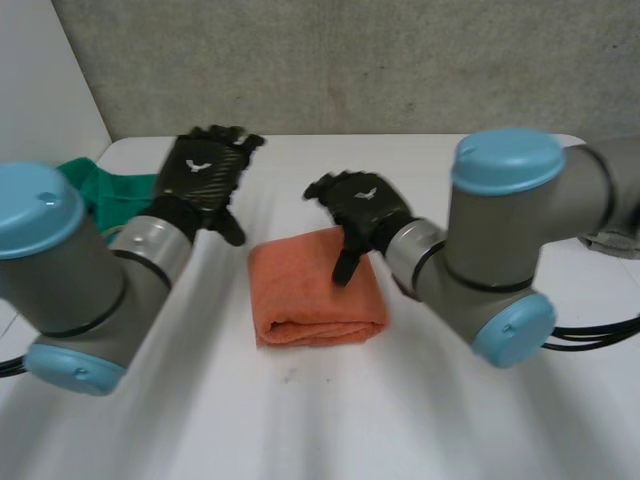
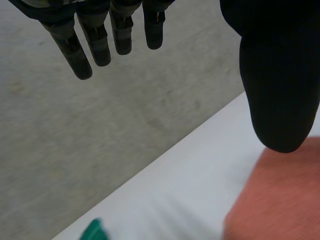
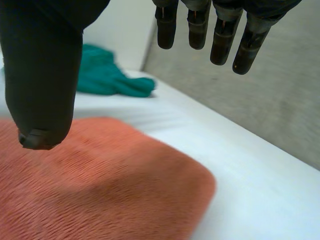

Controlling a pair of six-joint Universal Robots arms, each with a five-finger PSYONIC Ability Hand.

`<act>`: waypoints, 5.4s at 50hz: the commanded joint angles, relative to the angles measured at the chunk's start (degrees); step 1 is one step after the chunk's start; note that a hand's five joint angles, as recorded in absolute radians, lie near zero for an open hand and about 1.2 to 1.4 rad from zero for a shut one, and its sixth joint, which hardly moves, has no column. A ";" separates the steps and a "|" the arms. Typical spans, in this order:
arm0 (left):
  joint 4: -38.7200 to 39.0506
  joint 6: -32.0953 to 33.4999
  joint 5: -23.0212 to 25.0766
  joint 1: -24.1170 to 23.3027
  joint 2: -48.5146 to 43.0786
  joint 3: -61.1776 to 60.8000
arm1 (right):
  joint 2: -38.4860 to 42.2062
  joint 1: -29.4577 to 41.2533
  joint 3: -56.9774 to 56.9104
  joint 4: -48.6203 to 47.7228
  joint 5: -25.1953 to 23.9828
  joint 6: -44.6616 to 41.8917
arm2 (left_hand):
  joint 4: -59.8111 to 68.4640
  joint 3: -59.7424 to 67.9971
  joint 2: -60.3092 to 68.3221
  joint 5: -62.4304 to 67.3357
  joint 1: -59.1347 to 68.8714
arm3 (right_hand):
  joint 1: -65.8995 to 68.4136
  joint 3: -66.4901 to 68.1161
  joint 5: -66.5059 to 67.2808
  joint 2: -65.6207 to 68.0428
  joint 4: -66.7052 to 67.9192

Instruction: Fold the laundry.

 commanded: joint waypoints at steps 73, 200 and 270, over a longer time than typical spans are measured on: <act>-34.36 1.90 28.62 -2.02 -5.47 29.64 | 3.92 6.22 23.82 -28.01 6.34 -14.90 | 0.67 0.36 0.79 -0.28 1.49 | -0.57 -1.59 -2.39 -1.90 -2.43; -34.19 1.81 28.62 -2.02 -4.24 25.86 | 21.33 -60.93 -13.02 -14.39 -33.91 -27.73 | 0.00 -0.31 0.11 -0.95 0.82 | 68.69 67.67 66.86 67.35 66.83; -15.29 24.31 18.86 29.88 -37.89 37.37 | -12.77 -10.12 32.42 -12.80 -4.55 -19.82 | 7.38 7.07 7.50 6.43 8.20 | -1.31 -2.33 -3.14 -2.65 -3.17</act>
